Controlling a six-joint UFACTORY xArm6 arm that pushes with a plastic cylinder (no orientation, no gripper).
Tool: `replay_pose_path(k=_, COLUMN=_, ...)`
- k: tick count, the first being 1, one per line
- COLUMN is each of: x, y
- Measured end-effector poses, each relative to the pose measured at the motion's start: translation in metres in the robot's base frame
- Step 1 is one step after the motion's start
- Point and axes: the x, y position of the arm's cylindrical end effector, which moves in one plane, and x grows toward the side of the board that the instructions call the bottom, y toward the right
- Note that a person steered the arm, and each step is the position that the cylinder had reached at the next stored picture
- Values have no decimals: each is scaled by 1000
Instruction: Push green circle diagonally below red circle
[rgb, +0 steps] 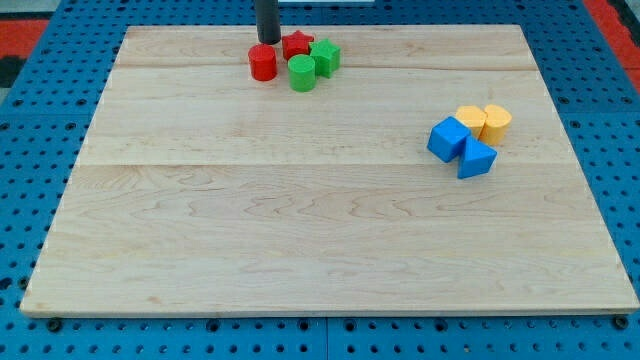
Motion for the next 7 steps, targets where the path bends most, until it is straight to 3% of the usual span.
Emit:
replay_pose_path(k=5, x=-10, y=-12)
replay_pose_path(k=7, x=-3, y=87)
